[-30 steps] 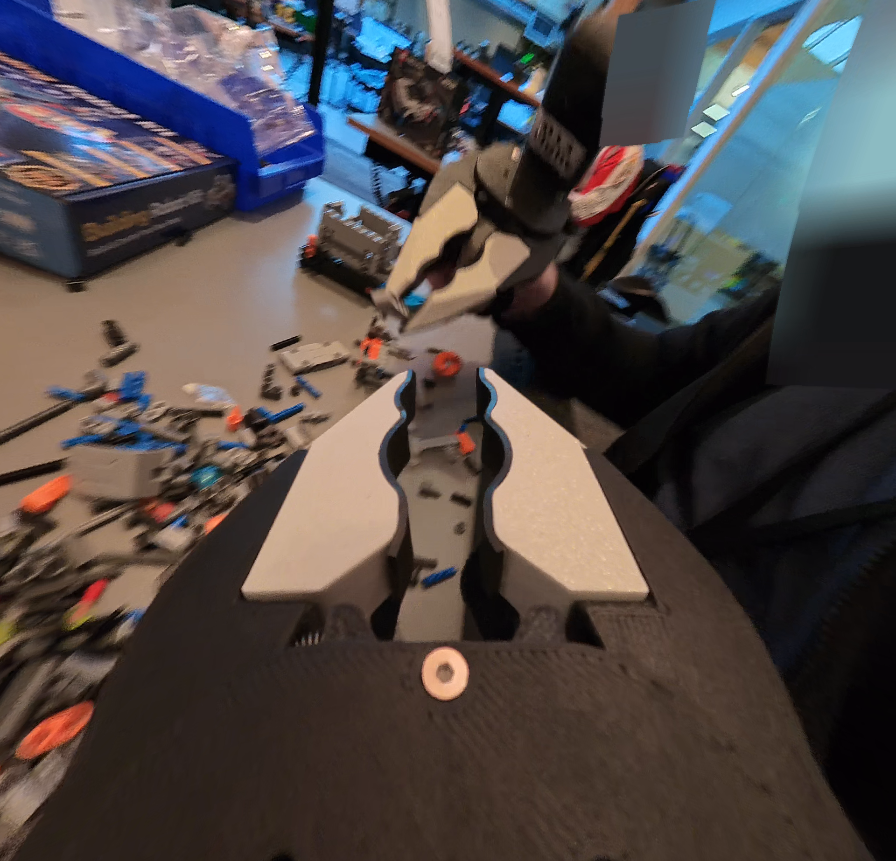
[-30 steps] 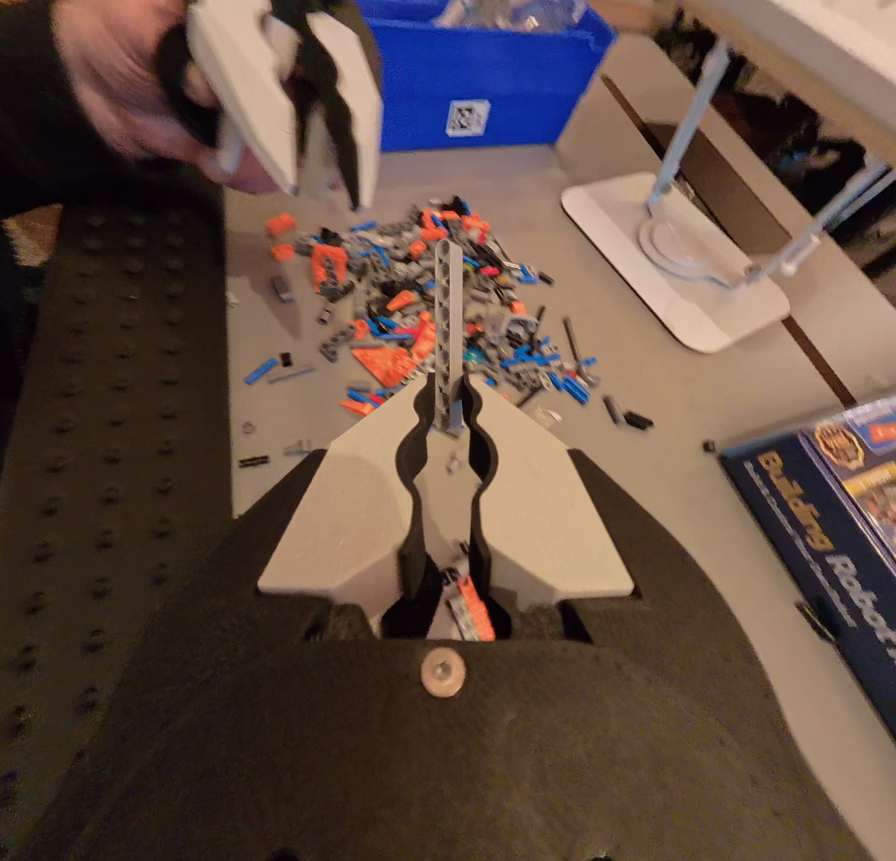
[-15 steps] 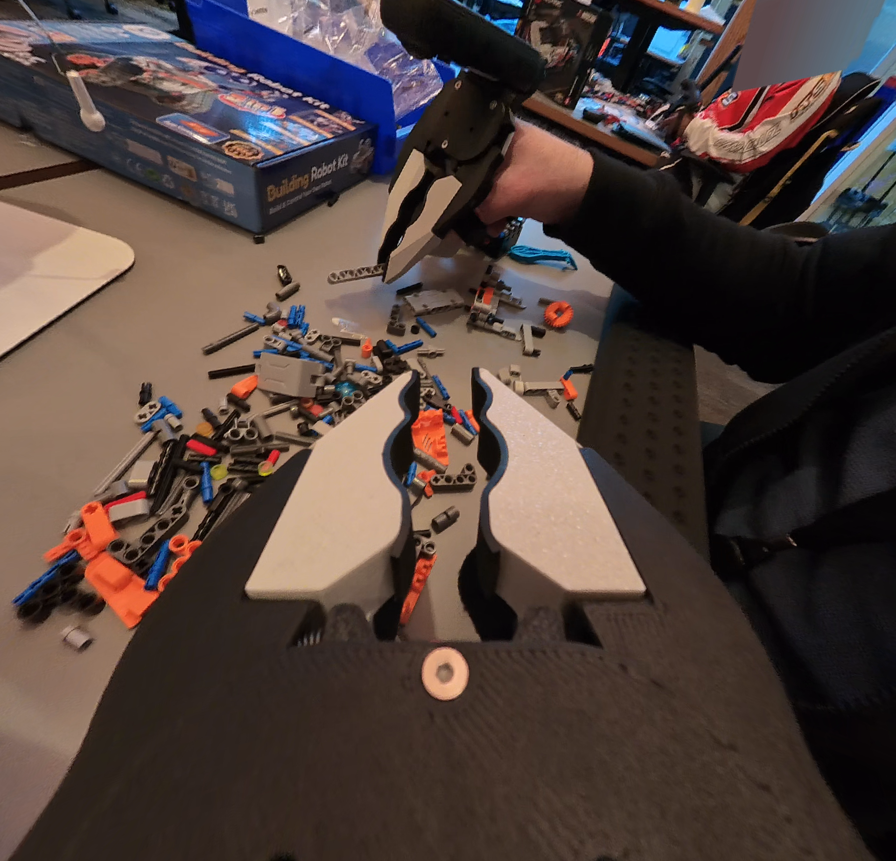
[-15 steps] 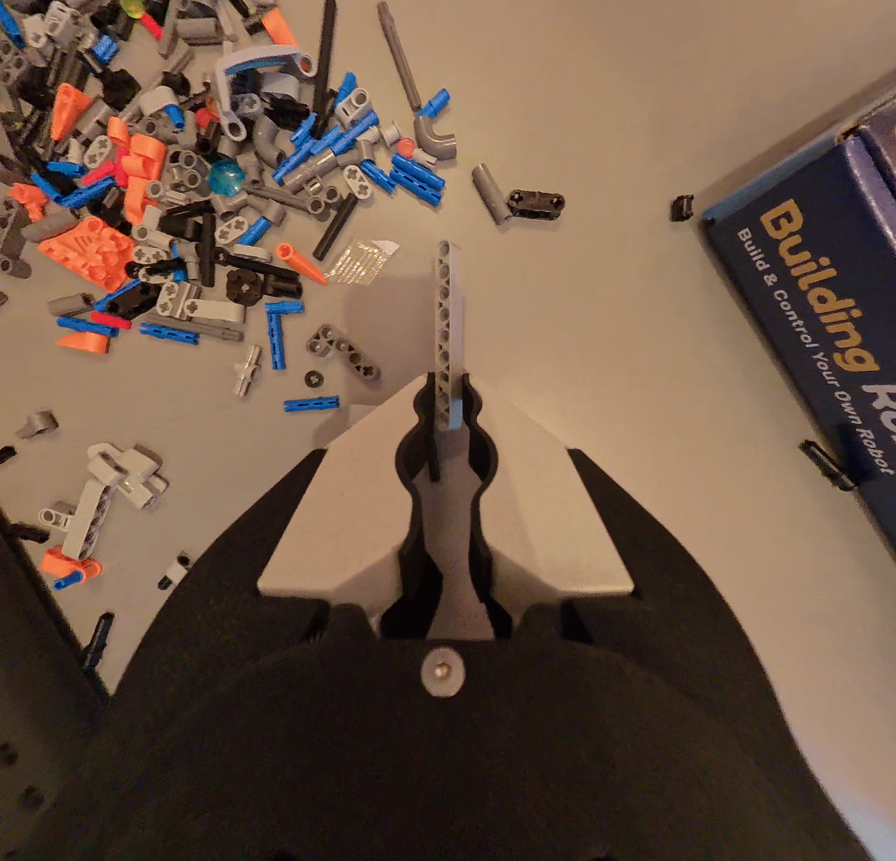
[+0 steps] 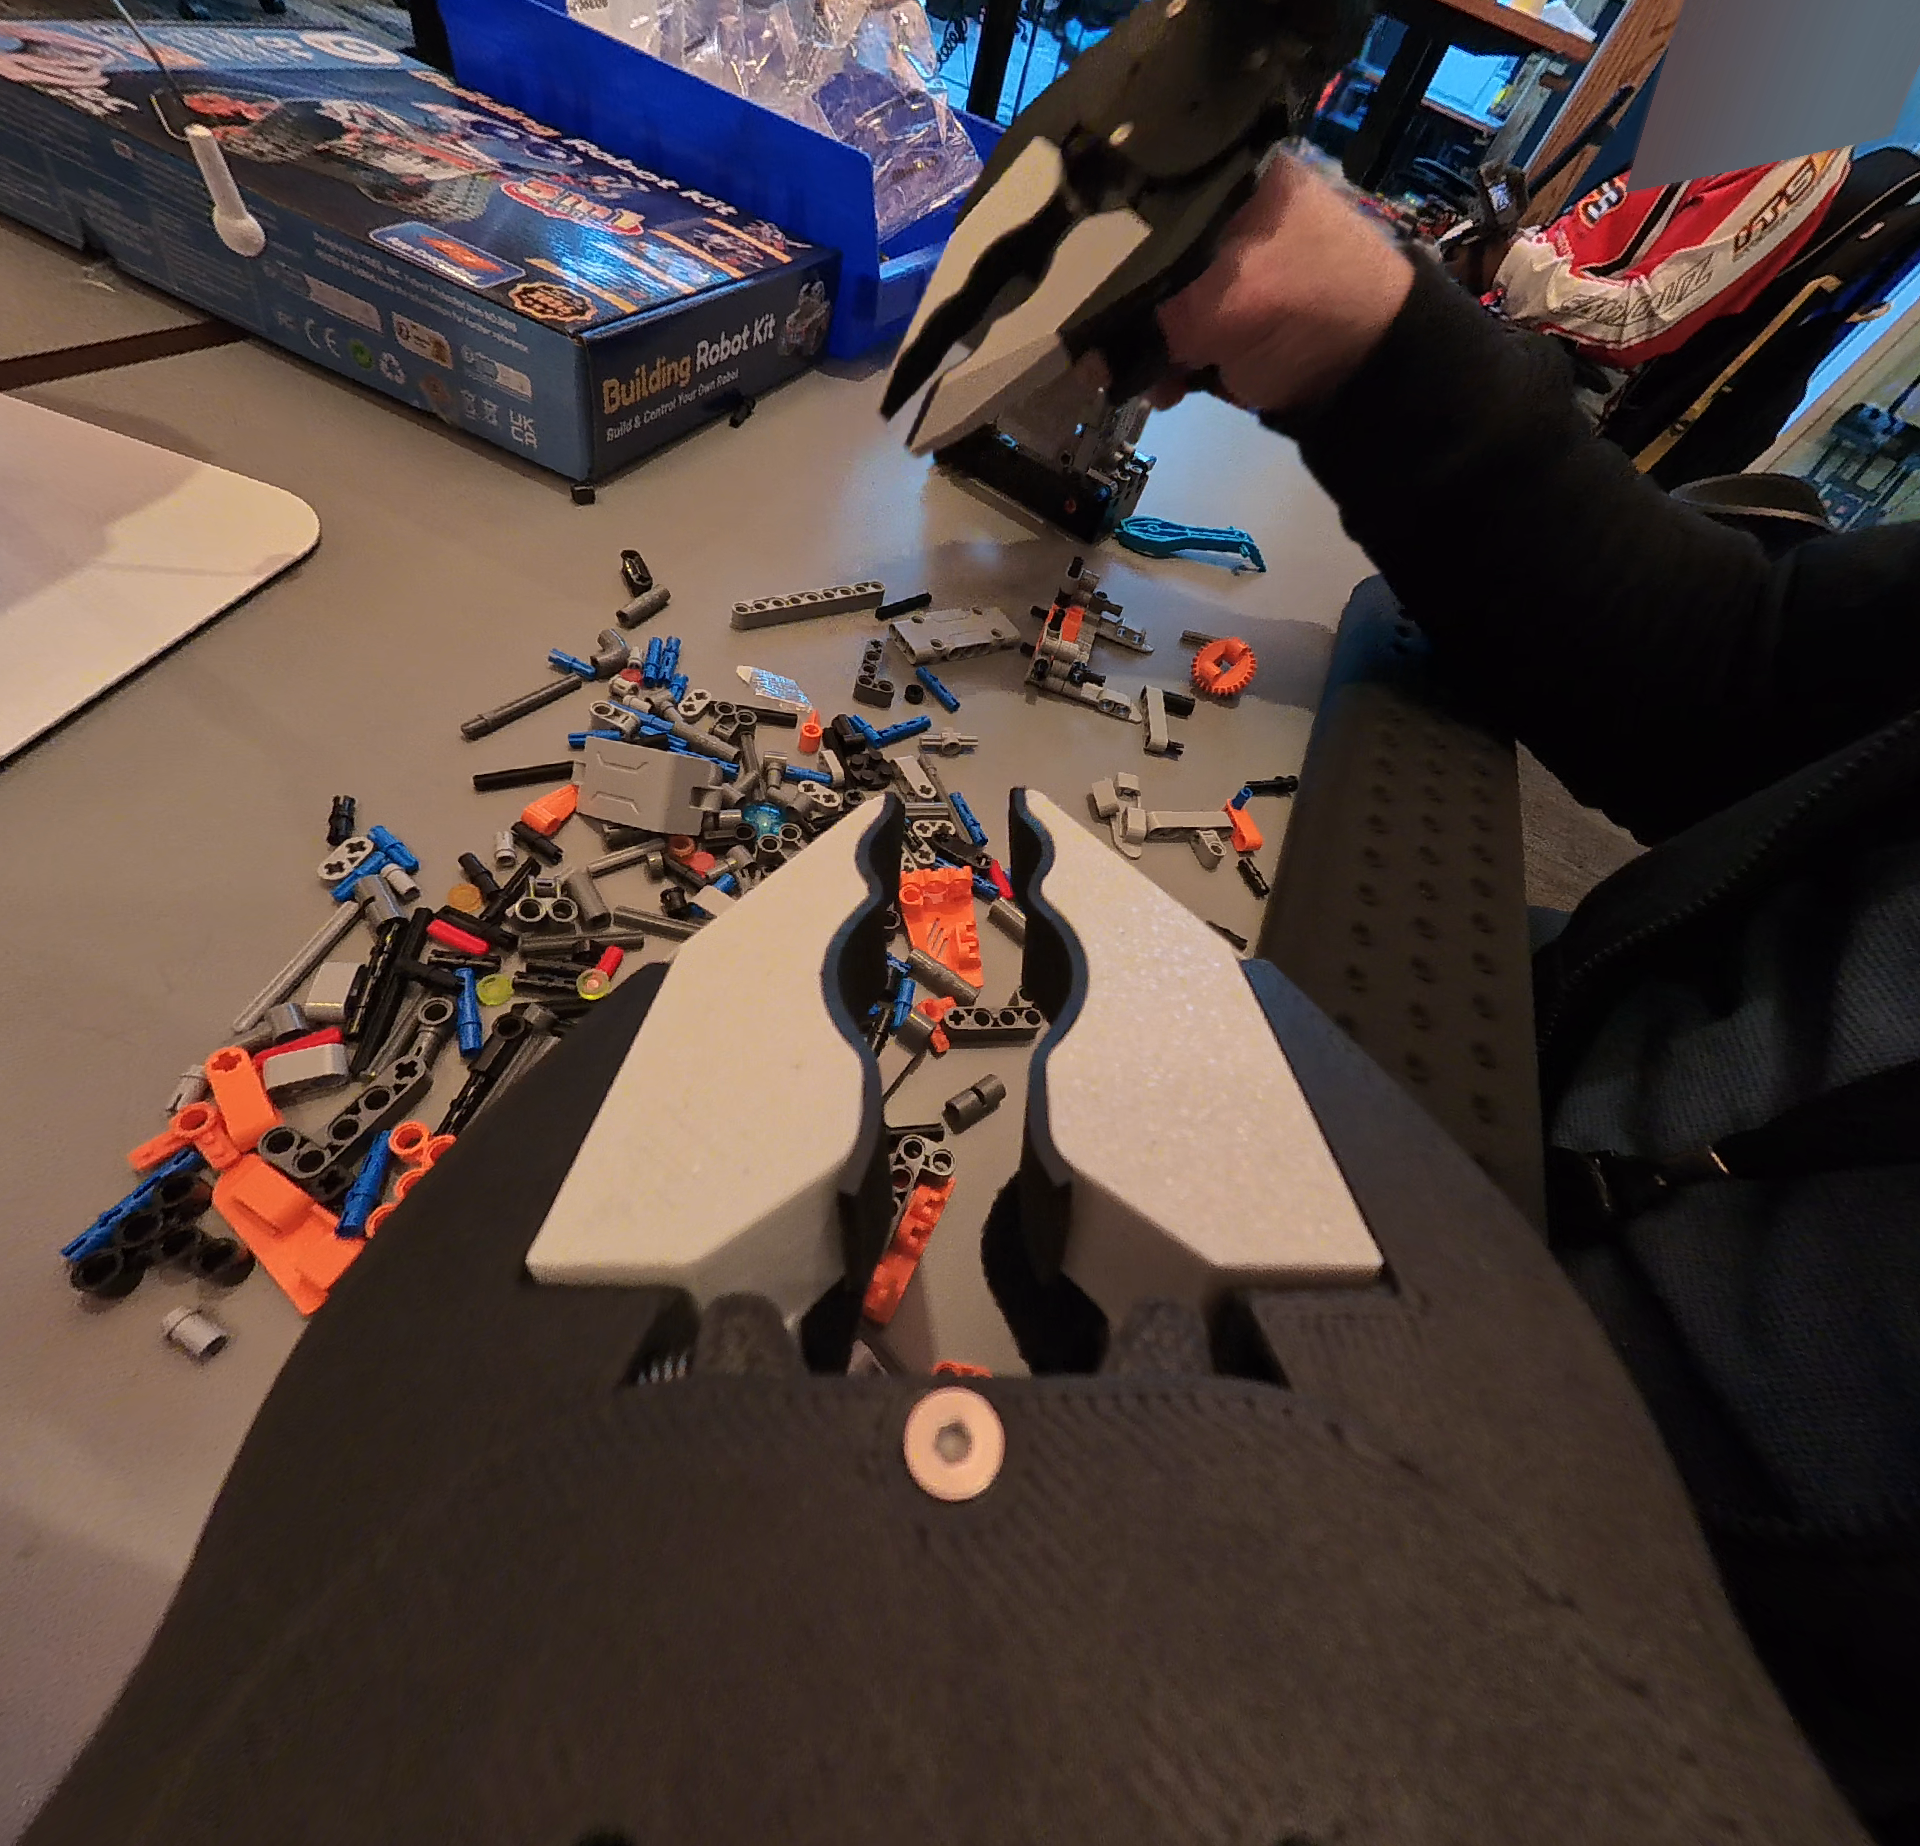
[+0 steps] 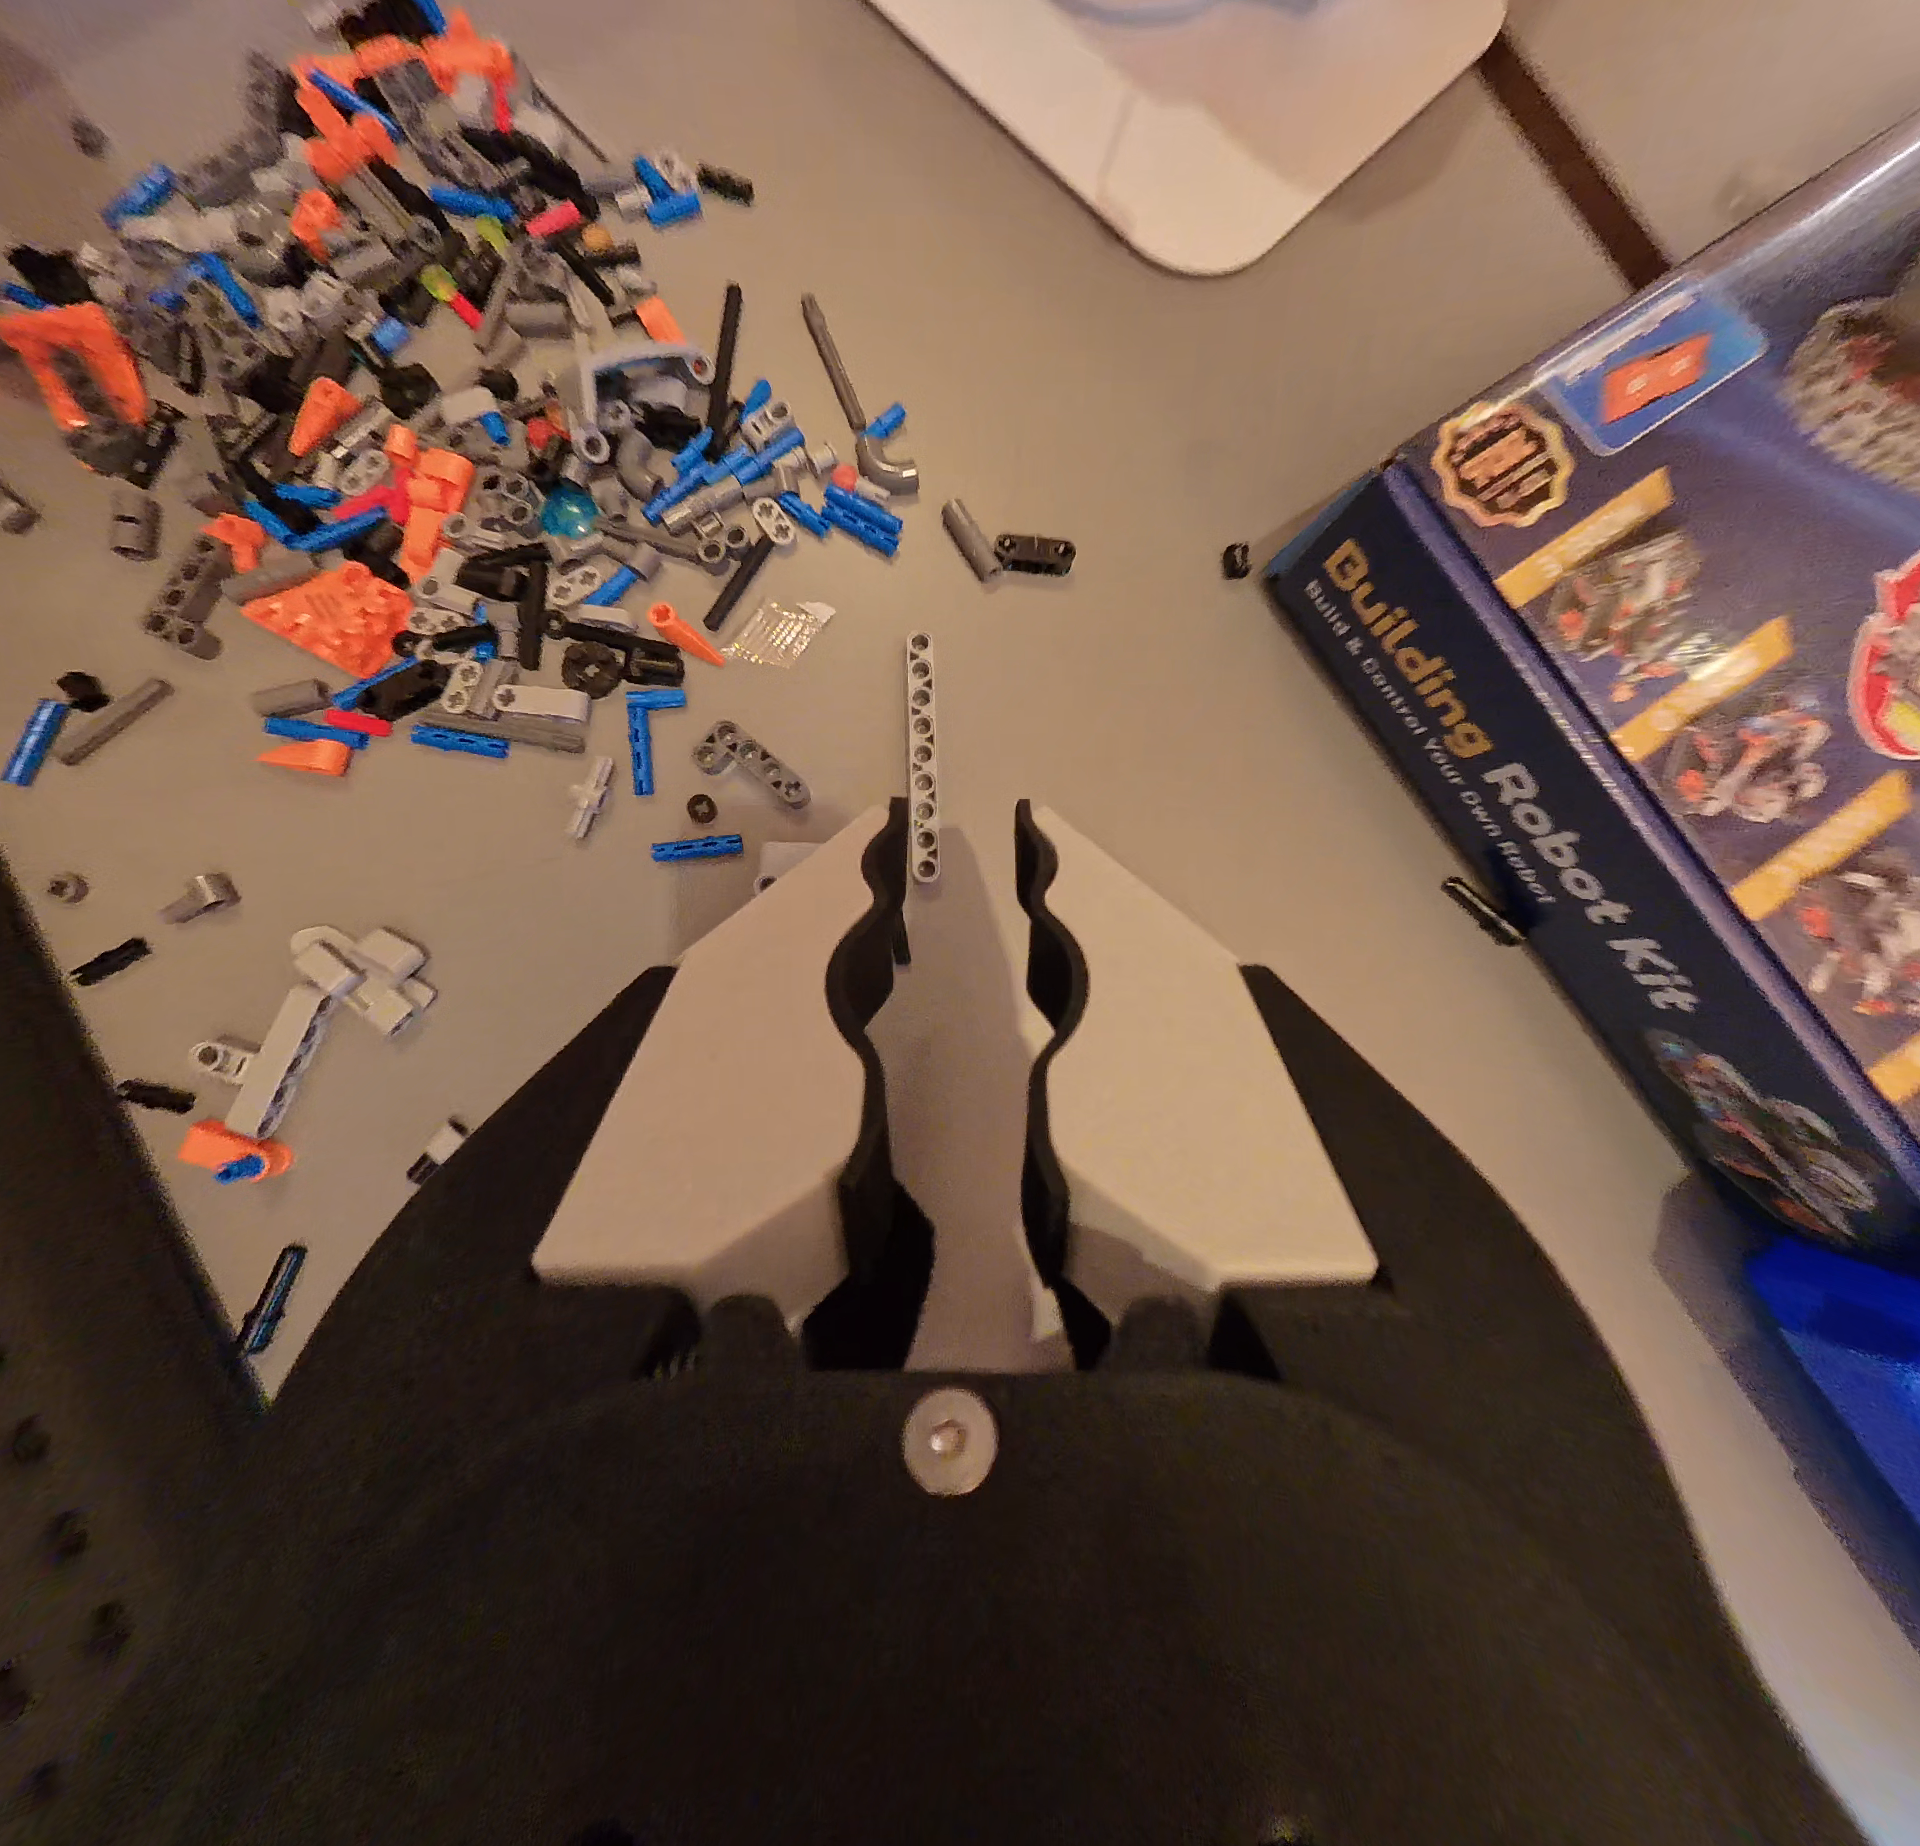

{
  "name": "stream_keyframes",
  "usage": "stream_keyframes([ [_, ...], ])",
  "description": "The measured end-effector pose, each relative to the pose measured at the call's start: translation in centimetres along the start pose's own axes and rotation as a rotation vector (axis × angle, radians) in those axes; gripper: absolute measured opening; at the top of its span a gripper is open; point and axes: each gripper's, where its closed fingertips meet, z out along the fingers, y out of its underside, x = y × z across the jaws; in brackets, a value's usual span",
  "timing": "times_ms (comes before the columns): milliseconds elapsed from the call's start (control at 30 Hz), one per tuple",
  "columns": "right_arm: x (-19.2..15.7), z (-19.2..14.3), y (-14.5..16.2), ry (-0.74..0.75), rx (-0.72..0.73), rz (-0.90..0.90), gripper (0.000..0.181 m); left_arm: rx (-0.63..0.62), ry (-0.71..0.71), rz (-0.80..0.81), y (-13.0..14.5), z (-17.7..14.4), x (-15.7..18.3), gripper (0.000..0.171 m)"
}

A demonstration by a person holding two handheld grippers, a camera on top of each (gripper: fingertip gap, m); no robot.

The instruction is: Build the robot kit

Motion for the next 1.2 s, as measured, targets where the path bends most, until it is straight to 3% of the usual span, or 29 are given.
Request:
stream_keyframes([
  [167, -0.8, -3.3, 0.4, -0.005, 0.092, 0.021, 0.019, -0.022, -0.017, 0.017, 0.2, -0.1, 0.0, 0.018],
  [300, -2.5, -4.3, 2.4, -0.034, 0.082, 0.016, 0.023, -0.030, -0.020, 0.016, 0.4, -0.5, -0.1, 0.018],
  [700, -12.2, -2.7, 7.4, -0.243, -0.065, -0.173, 0.024, -0.137, 0.009, 0.080, 2.3, -0.2, 1.5, 0.019],
  [867, -11.7, -1.6, 10.4, -0.193, -0.178, -0.190, 0.025, -0.152, 0.014, 0.105, 2.5, 0.0, 1.9, 0.019],
  [1200, -11.3, -1.0, 10.7, -0.157, -0.170, -0.209, 0.011, -0.152, 0.017, 0.107, 2.5, 0.3, 2.1, 0.018],
])
